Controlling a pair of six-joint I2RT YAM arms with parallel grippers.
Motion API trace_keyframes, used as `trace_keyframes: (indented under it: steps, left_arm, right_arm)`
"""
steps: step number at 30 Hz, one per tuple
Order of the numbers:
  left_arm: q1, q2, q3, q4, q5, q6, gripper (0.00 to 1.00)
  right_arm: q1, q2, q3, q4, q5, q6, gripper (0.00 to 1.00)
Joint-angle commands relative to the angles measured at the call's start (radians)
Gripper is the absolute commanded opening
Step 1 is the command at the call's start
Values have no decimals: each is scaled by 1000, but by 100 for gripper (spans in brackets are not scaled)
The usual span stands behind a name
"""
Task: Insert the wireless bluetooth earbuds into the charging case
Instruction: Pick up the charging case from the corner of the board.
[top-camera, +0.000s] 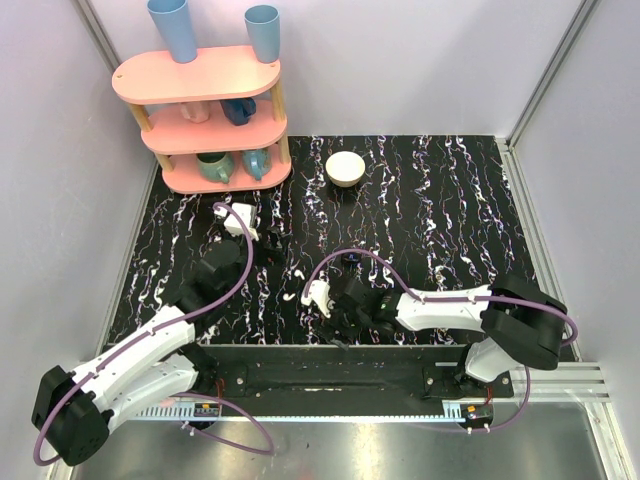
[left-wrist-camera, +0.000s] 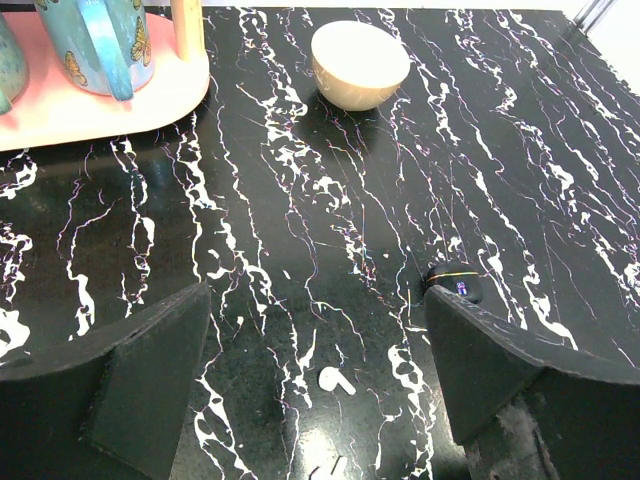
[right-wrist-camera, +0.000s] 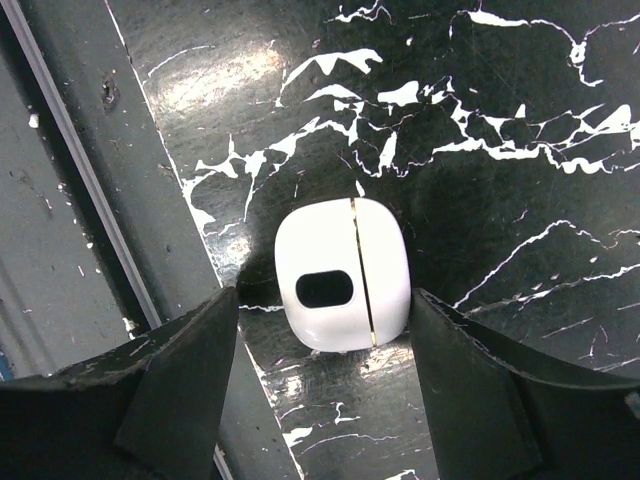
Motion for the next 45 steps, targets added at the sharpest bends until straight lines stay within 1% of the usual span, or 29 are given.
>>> trace_keyframes:
  steps: [1,5,10,16,17,20,23,28,29,30,32,36,40,44,45]
  left_arm:
    - [5,-6,-7,61,7,-12,92]
    - [7,-9,-13,62,4,-13,93]
    - [7,-13,-15,58,-1,-12,93]
    - [7,-15,-16,48,-12,-19,93]
    - [7,-13,-13,45,-13,-24,93]
    - [8,-16,-7,33,-26,-33,94]
    - [8,-21,-6,25,-32,-38,96]
    - [10,-47,-12,31,-44,-56,99]
    - [13,-58,-16,35,-44,-61,99]
    - [14,-66,-21,38,-44,-62,99]
    - [16,-84,-27,54,-42,-70,99]
    - [20,-115,-39,99,-16,-82,99]
    - [27,-110,7,59,4,-100,99]
    - [30,-115,17,81,95,-105,99]
    - [30,-115,21,87,140,-104,99]
  right_arm:
    - [7,13,24,26,10,-33,75]
    - [8,12,21,40,27,-56,71]
    - [7,19,22,46,36,-77,64]
    - [7,33,27,48,29,-84,59]
    - [8,36,28,48,26,-82,55]
    - [8,50,39,49,13,-82,49]
    - [7,64,50,49,13,-81,48]
    - [7,56,51,52,81,-70,38]
    - [7,52,47,84,110,-70,36]
    - [7,36,42,103,110,-67,35]
    - [7,-5,22,126,170,-67,33]
    - [7,-100,-7,189,213,-93,31]
    - [7,-200,-16,201,256,-125,29]
    - [7,-319,-31,215,277,-182,29]
    - [8,-336,-34,224,274,-223,29]
